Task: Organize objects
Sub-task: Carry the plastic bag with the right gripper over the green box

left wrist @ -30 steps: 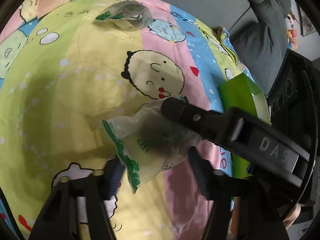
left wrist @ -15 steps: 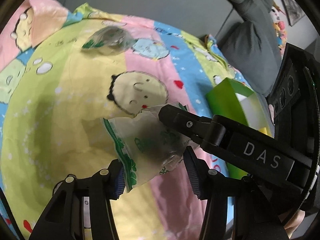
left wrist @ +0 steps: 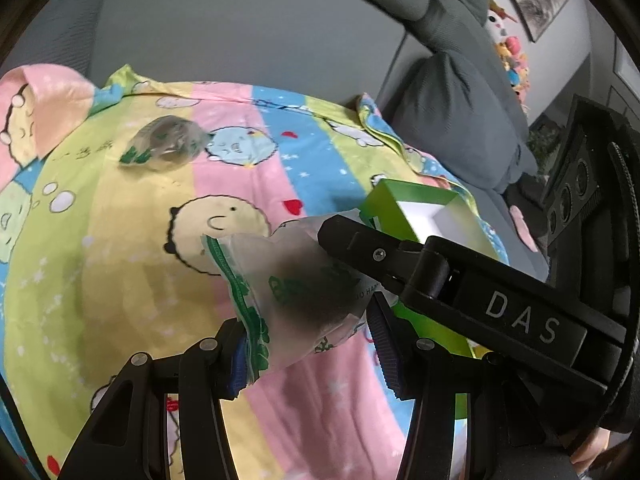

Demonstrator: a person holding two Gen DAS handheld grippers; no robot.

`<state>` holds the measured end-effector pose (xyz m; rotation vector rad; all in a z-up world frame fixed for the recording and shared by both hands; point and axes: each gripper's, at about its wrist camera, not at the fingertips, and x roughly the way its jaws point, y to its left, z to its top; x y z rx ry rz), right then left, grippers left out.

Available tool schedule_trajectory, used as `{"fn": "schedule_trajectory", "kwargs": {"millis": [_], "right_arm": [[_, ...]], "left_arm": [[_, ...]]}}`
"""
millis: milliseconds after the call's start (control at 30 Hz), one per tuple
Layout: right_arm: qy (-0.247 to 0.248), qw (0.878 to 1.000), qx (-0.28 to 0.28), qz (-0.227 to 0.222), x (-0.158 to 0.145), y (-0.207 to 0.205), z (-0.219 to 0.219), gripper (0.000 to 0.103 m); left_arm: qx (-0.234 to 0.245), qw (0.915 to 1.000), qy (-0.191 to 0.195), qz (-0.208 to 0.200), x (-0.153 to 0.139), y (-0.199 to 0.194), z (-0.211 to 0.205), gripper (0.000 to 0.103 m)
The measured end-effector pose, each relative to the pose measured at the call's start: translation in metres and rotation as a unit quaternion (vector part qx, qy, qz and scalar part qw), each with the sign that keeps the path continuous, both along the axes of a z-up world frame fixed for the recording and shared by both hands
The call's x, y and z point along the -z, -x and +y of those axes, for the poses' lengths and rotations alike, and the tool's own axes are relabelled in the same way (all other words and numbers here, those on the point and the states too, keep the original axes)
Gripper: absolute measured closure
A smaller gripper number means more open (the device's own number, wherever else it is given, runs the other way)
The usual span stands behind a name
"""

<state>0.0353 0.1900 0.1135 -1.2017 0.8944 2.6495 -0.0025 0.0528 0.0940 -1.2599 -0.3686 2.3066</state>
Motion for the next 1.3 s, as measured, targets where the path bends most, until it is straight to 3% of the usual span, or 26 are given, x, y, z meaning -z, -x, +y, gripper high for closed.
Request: {"fn": "schedule_trajectory", "kwargs": {"millis": [500, 833, 1300], "right_arm": [[-0.011, 0.997, 0.052, 0.057, -0.030, -0.044, 0.024, 0.052], [-0.005, 0.991, 0.068, 0.118, -0.053, -0.073, 0.034, 0.052], [0.018, 0.979, 0.163, 0.120, -0.040, -0.117, 0.093, 0.051]], "left_arm": [[0.034, 0.9973, -0.006, 0.065, -0.035, -0.016, 0.037, 0.050], [0.058, 0.9907, -0.004, 0.122, -0.065, -0.030, 0.060, 0.050], [0.142, 0.9845, 0.001, 0.103, -0.052, -0.023, 0.132, 0.050]]}}
